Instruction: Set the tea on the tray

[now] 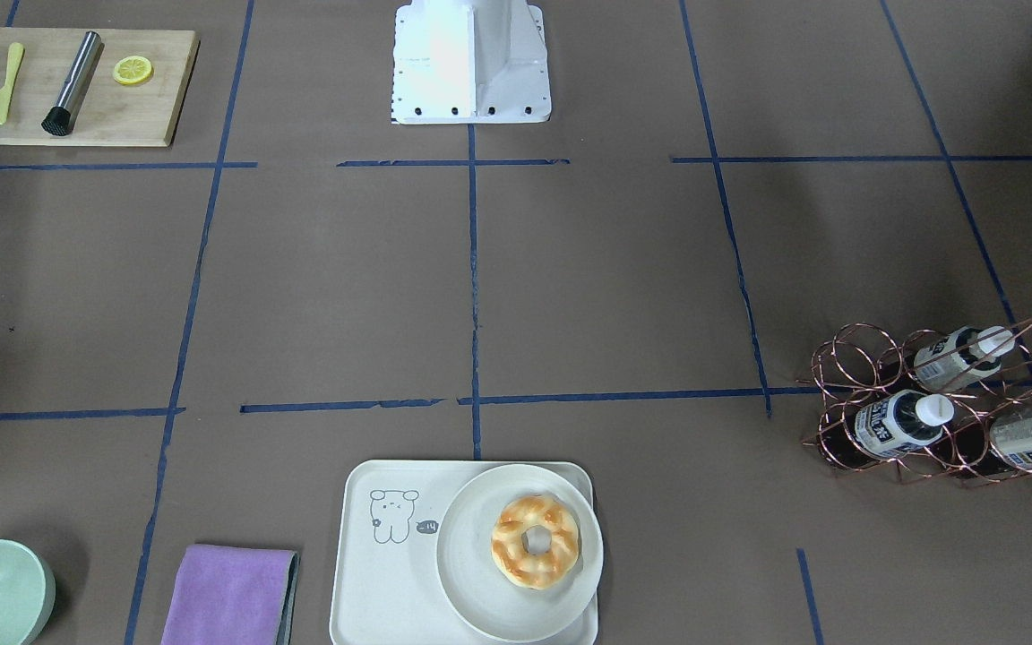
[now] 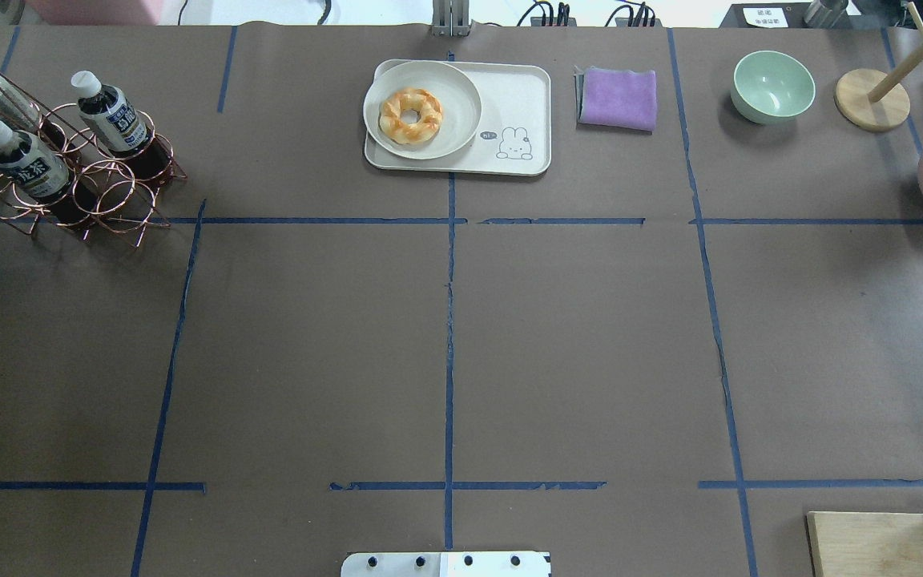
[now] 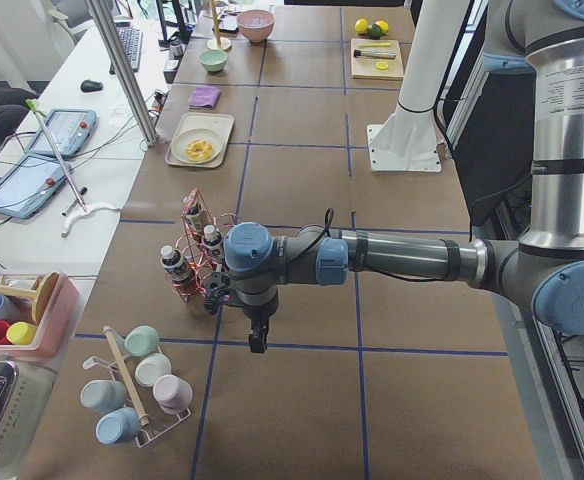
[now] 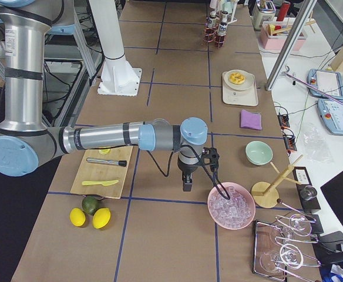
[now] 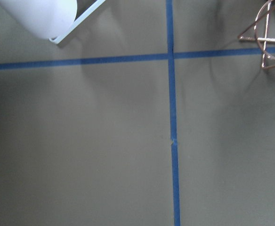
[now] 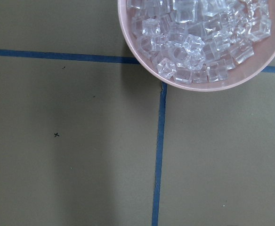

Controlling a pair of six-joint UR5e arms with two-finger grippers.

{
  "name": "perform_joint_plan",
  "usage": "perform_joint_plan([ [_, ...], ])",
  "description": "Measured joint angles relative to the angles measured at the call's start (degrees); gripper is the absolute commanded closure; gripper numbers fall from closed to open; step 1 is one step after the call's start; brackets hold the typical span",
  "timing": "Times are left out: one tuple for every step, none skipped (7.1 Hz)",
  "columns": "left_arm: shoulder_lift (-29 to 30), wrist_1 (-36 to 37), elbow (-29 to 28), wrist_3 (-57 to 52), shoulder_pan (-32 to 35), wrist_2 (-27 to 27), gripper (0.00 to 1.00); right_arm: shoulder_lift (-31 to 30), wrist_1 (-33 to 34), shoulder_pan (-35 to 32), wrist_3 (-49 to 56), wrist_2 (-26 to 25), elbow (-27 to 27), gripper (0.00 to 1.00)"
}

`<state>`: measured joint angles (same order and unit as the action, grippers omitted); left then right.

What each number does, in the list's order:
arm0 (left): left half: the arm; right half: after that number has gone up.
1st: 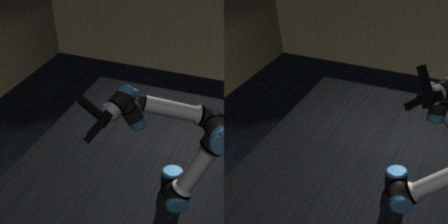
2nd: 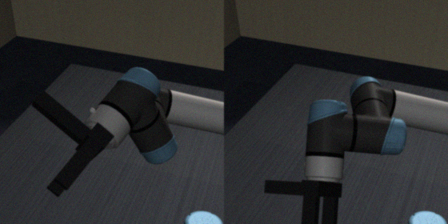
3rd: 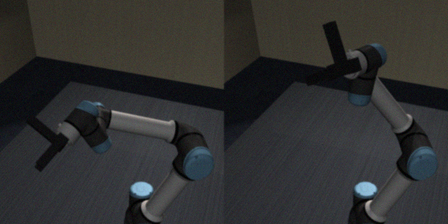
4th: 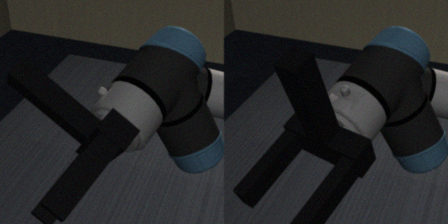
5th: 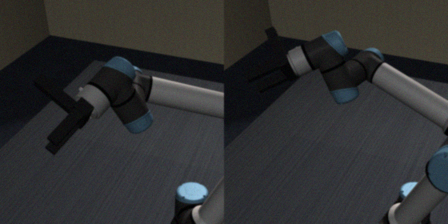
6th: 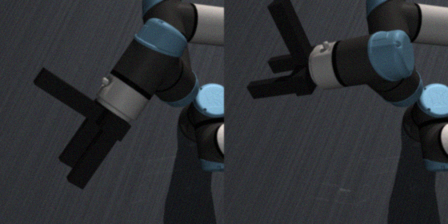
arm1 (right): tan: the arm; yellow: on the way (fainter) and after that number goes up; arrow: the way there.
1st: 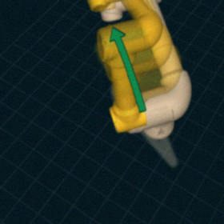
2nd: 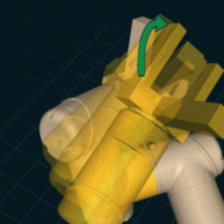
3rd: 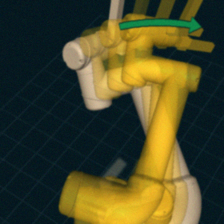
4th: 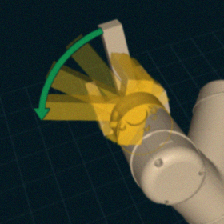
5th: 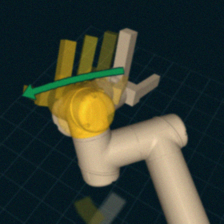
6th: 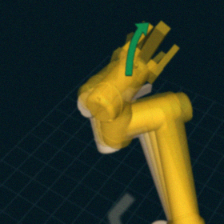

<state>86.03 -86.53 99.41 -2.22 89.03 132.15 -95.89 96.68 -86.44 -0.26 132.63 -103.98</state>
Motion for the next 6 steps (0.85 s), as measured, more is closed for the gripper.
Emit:
perform_joint_plan([
  [1.6, -2.6, 0.3, 0.1, 0.0, 0.0, 0.0, 0.0, 0.0, 0.0, 0.0, 0.0, 0.0, 0.0],
  [2.6, -6.2, 0.2, 0.2, 0.0, 0.2, 0.0, 0.0, 0.0, 0.0, -0.1, 0.0, 0.0, 0.0],
  [2.5, -9.4, 0.5, 0.1, 0.1, 0.3, 0.0, 0.0, 0.0, 0.0, -0.1, 0.0, 0.0, 0.0],
  [2.2, -13.6, 0.9, 0.2, 0.1, 0.4, 0.0, 0.0, 0.0, 0.0, -0.1, 0.0, 0.0, 0.0],
  [1.6, -19.5, 1.1, 2.0, -0.4, 0.4, 0.0, 0.0, 0.0, 0.0, -0.1, 0.1, 0.0, 0.0],
  [0.8, -26.5, 1.1, 6.9, -1.9, 0.4, 0.0, 0.0, 0.0, 0.0, -0.1, 0.1, 0.0, 0.0],
])
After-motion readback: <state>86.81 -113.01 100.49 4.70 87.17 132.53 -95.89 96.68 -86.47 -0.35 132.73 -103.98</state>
